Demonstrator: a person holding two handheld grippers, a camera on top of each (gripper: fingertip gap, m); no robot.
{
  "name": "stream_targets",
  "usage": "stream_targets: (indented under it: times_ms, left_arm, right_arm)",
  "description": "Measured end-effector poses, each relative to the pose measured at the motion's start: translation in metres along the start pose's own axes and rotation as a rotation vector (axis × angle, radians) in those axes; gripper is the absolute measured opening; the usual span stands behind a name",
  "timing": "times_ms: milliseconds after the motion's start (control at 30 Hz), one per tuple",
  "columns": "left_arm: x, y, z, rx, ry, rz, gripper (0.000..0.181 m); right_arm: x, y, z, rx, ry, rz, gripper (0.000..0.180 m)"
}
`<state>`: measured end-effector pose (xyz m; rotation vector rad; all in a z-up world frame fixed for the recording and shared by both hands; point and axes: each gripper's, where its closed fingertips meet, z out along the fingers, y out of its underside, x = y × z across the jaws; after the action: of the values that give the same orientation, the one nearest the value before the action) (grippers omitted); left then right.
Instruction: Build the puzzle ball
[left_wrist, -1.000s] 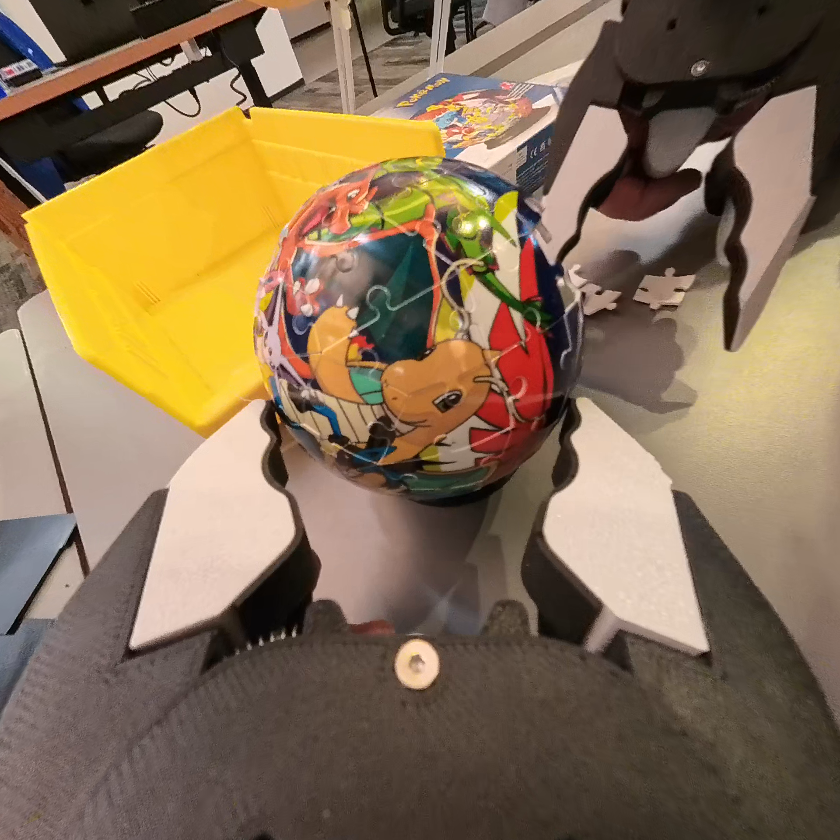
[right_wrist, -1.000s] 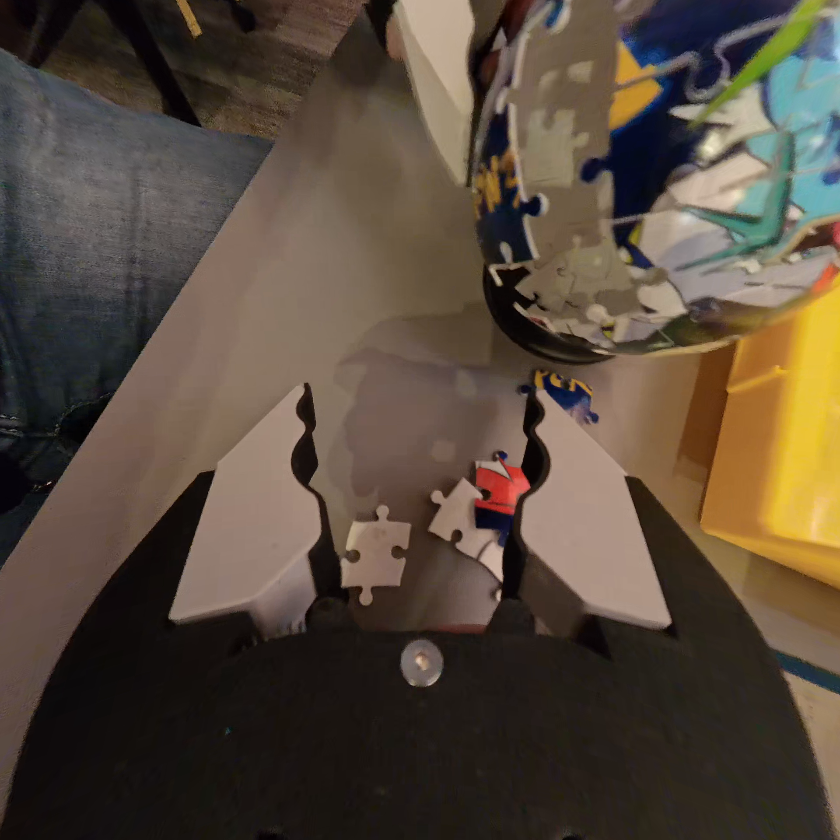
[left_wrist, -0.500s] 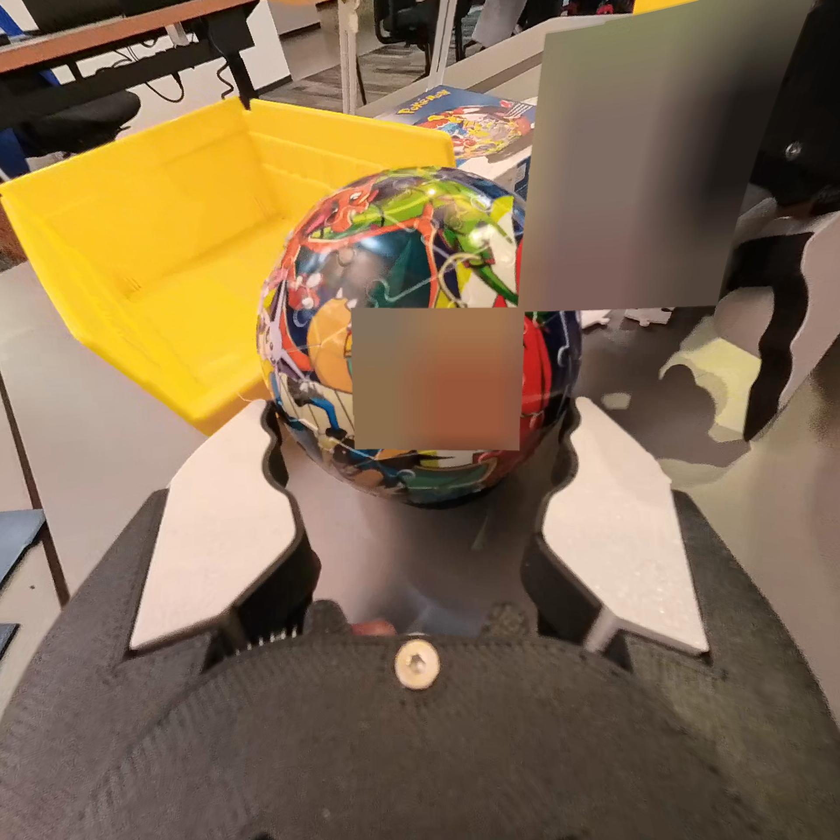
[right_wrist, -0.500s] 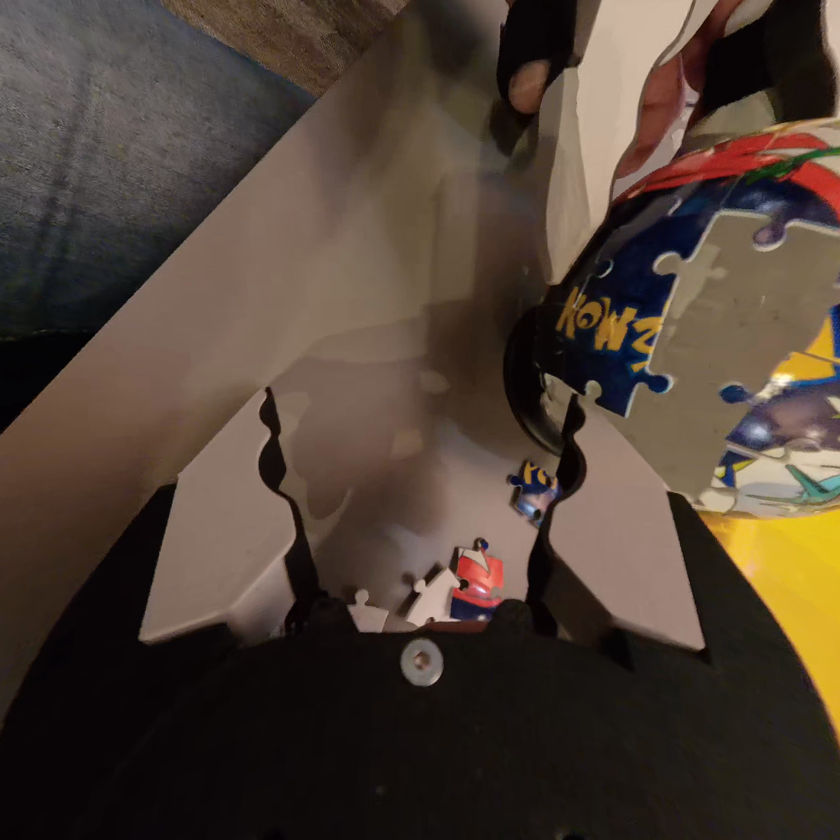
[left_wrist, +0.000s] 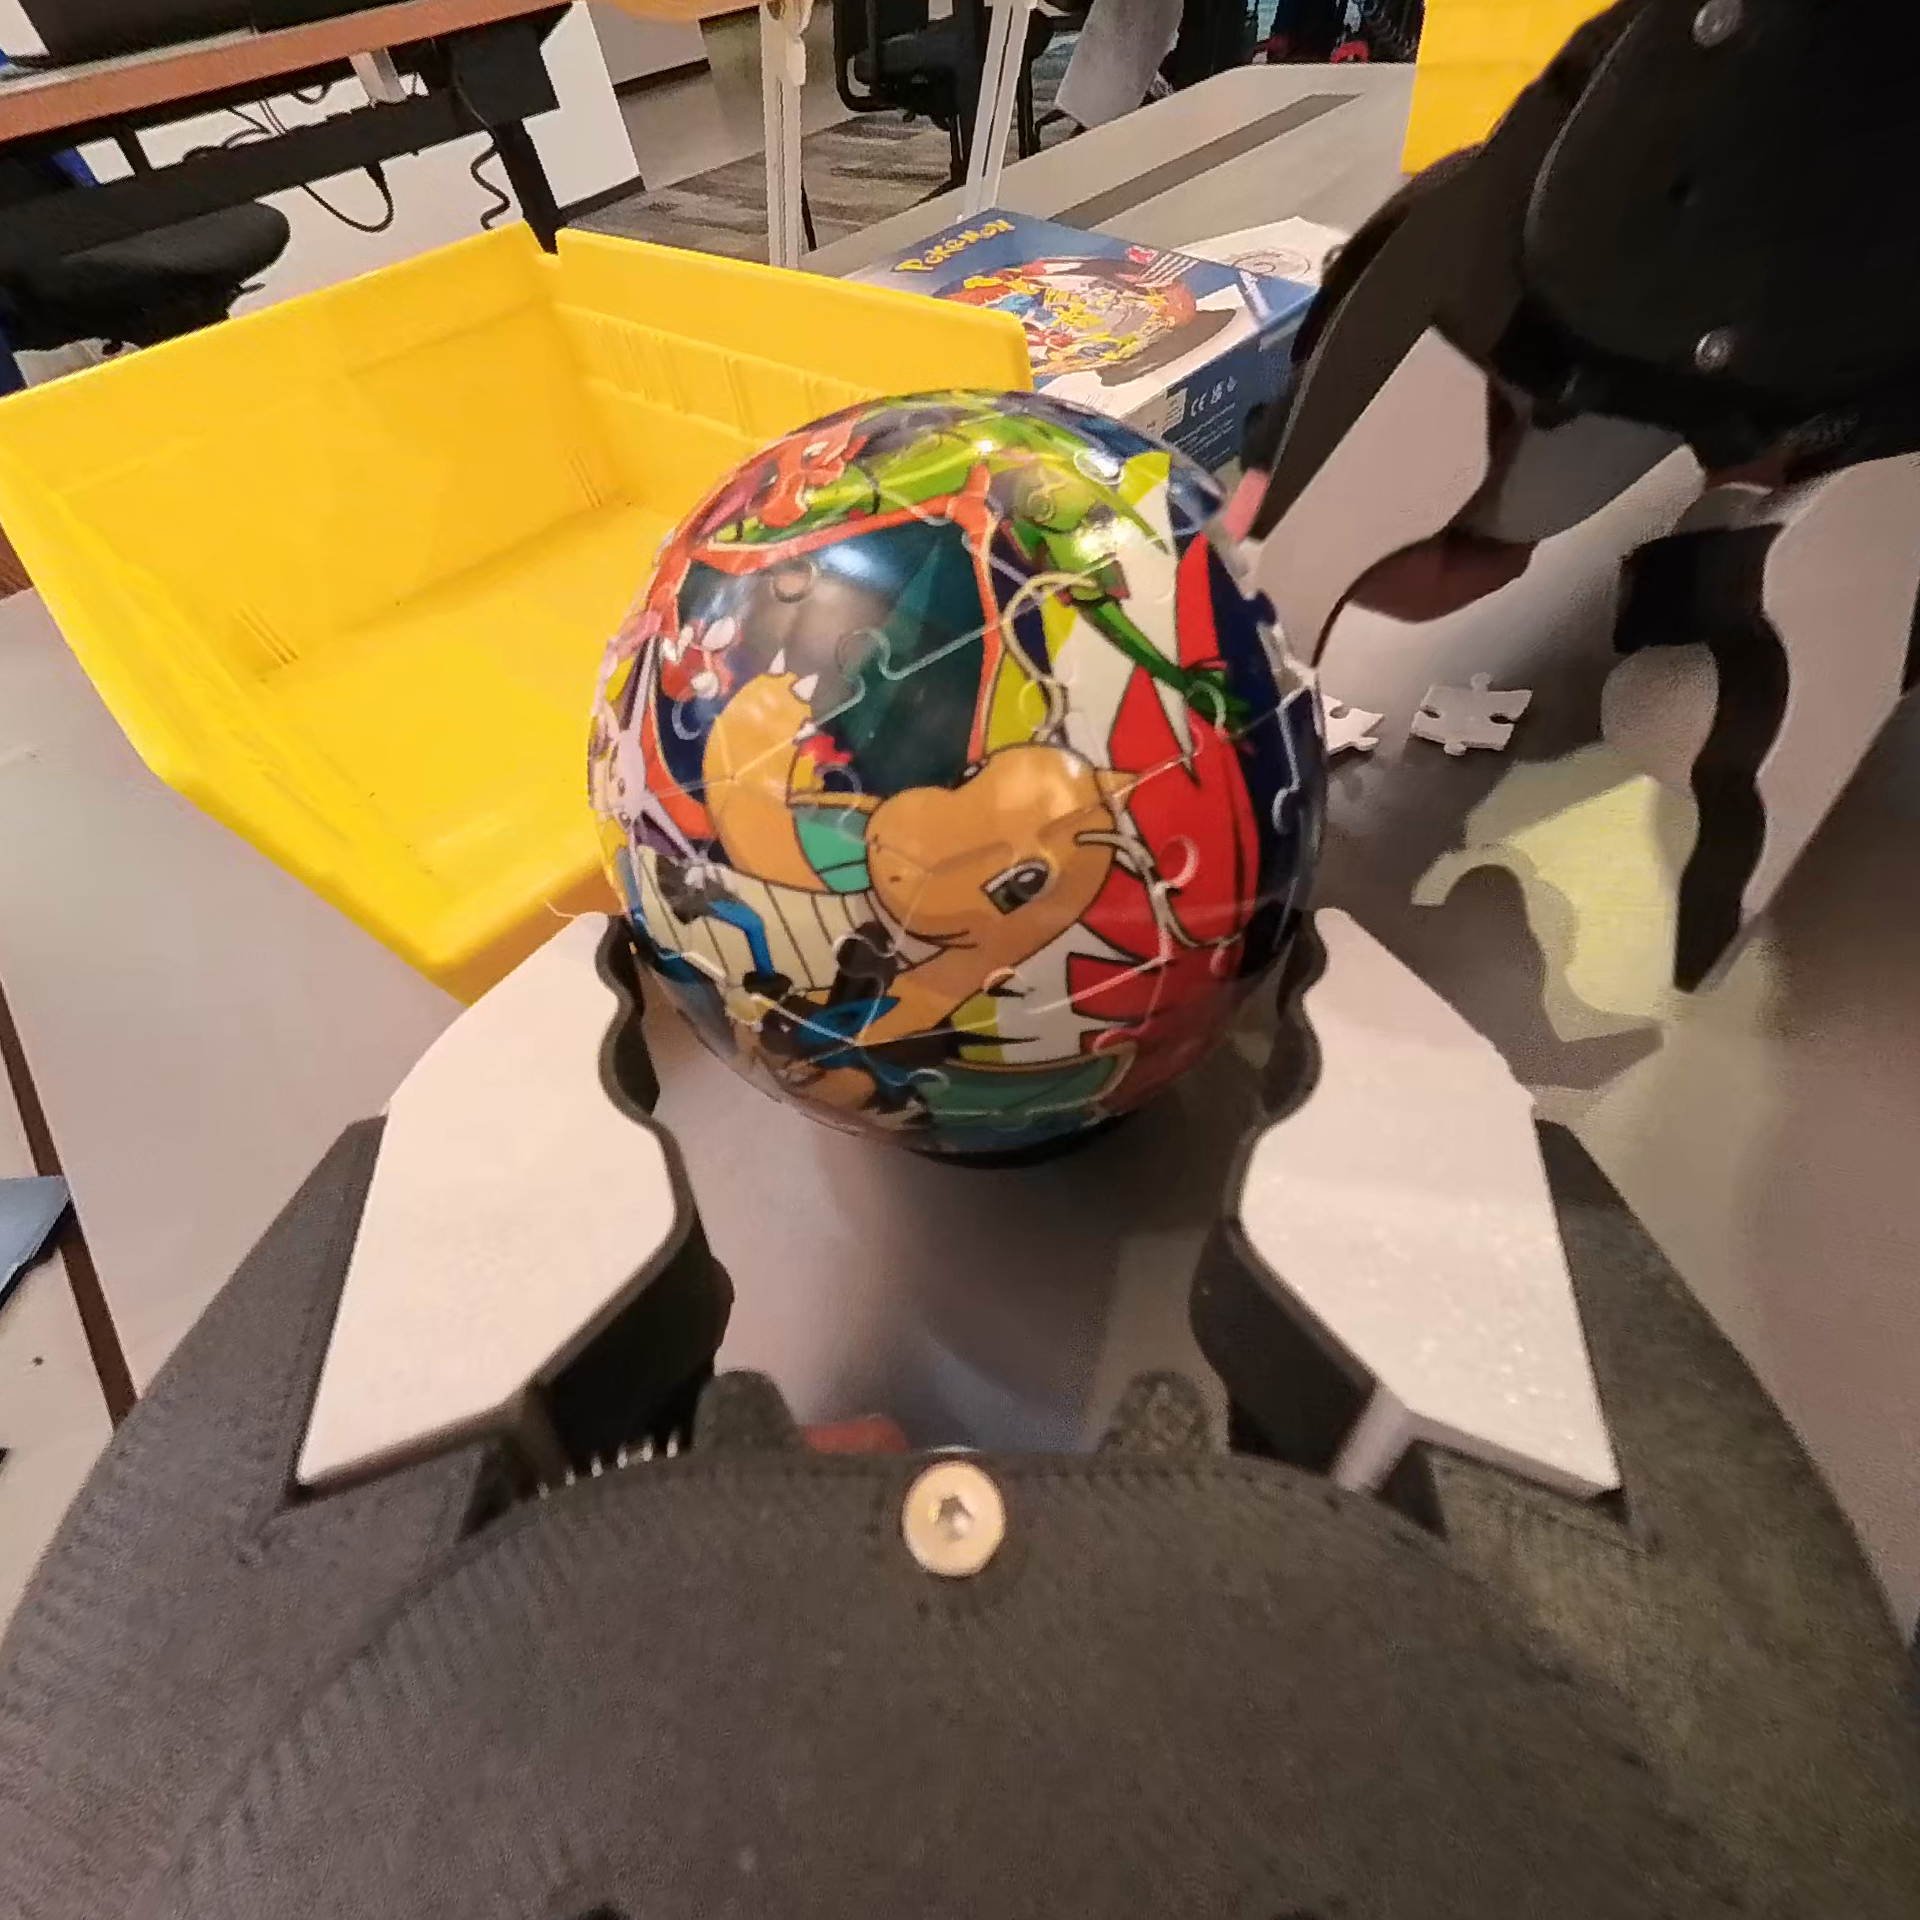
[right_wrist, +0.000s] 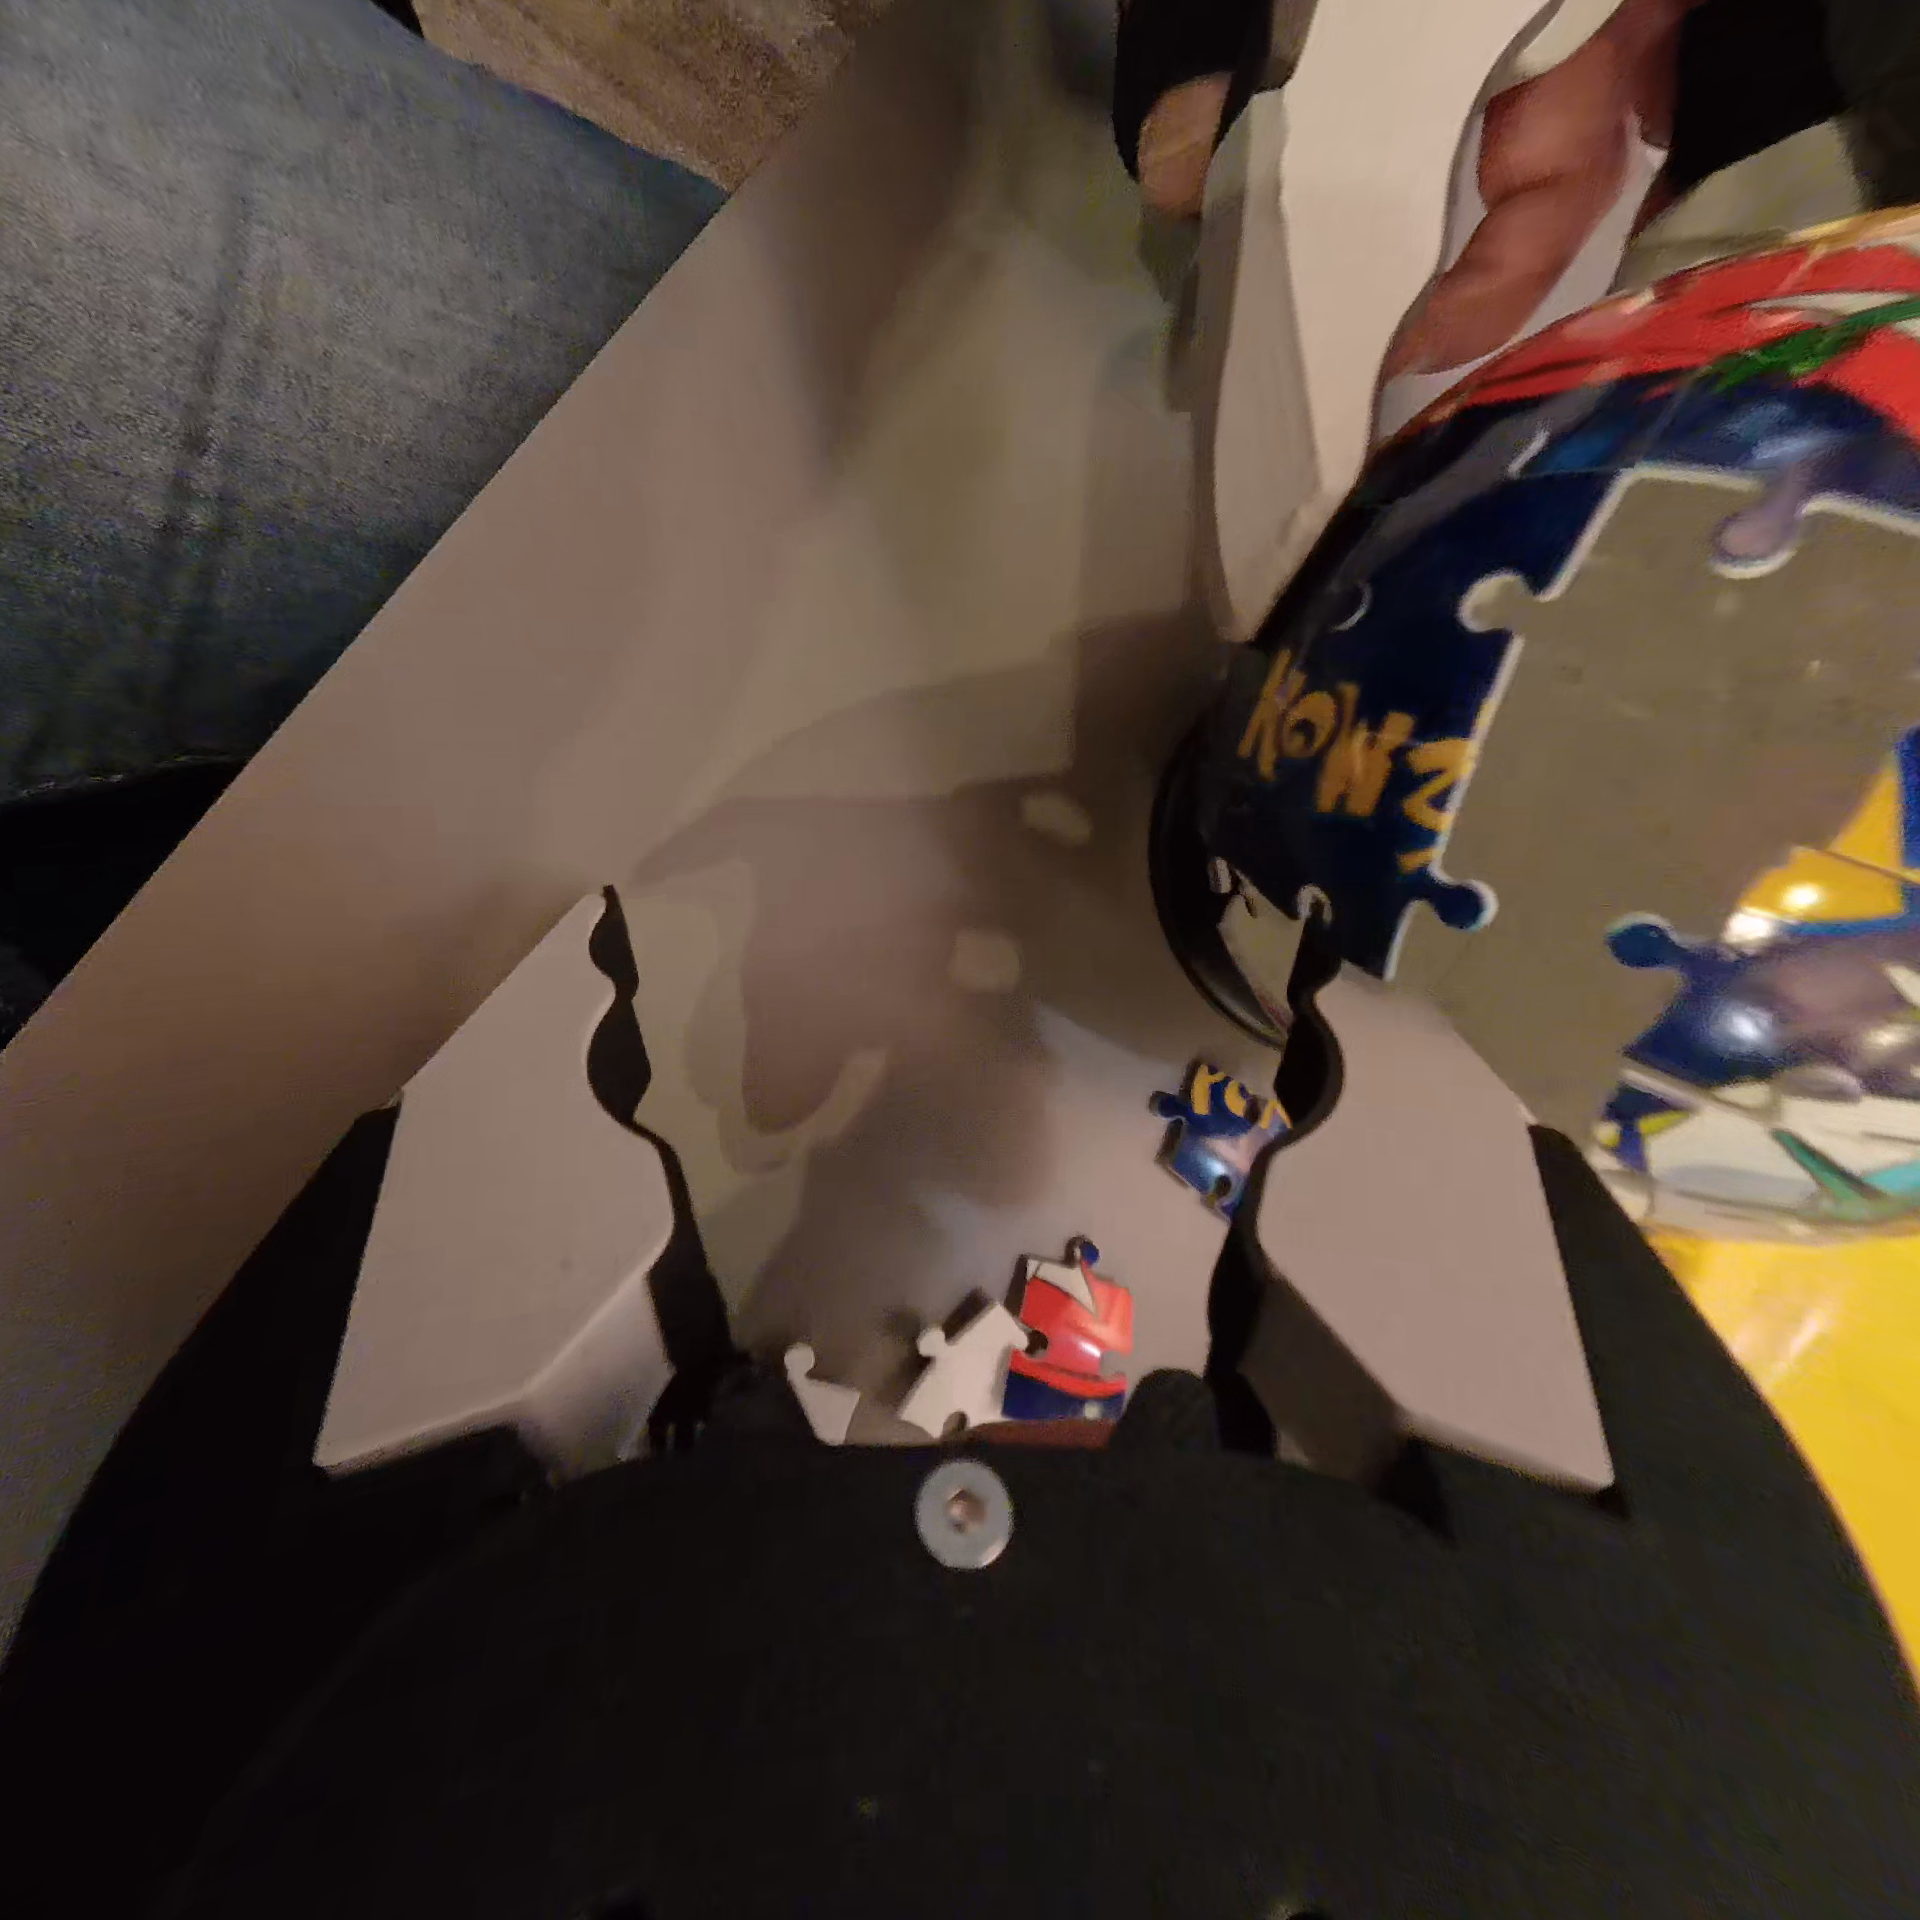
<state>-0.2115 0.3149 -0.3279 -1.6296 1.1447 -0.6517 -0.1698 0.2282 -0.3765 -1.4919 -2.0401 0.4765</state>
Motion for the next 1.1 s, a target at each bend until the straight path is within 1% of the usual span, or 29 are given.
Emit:
stream_targets:
  times_ms: [133,233,333,467,600,667,767,867,967,1033,1100]
  left_arm:
    - [0.001,0.000,0.000,0.000,0.000,0.006,0.115]
    - [0.000,0.000,-0.001,0.005,0.005,0.001,0.115]
    - [-0.001,-0.001,-0.001,0.010,0.009,-0.004,0.114]
    - [-0.002,-0.002,-0.002,0.022,0.024,-0.023,0.114]
    - [-0.002,-0.003,-0.006,0.035,0.029,0.008,0.127]
    - [-0.003,-0.005,-0.008,0.031,0.037,0.049,0.135]
    - [-0.008,-0.006,-0.008,0.002,0.064,0.111,0.146]
    - [-0.005,-0.007,0.000,0.011,0.151,0.137,0.146]
    - [0.005,0.007,0.013,-0.052,0.230,0.181,0.146]
    - [0.005,0.009,0.021,-0.063,0.235,0.185,0.146]
    - [0.003,0.002,0.024,-0.028,0.226,0.187,0.138]
  right_arm:
    - [0.001,-0.002,0.005,-0.009,-0.012,-0.008,0.122]
    - [0.000,-0.005,0.007,0.003,-0.048,0.026,0.118]
    - [0.002,0.000,0.009,-0.031,-0.045,0.017,0.117]
    - [0.005,0.000,0.006,-0.035,-0.018,0.008,0.114]
    - [0.007,0.003,-0.002,-0.024,0.008,0.011,0.114]
    - [0.004,0.004,-0.007,-0.009,-0.003,0.038,0.111]
    - [-0.003,0.006,-0.013,0.012,-0.020,0.062,0.112]
    - [-0.012,0.004,-0.019,0.051,-0.058,0.086,0.108]
    - [-0.018,0.002,-0.024,0.100,-0.091,0.113,0.108]
    - [-0.022,0.002,-0.027,0.123,-0.114,0.127,0.107]
    - [-0.023,0.004,-0.030,0.144,-0.127,0.144,0.106]
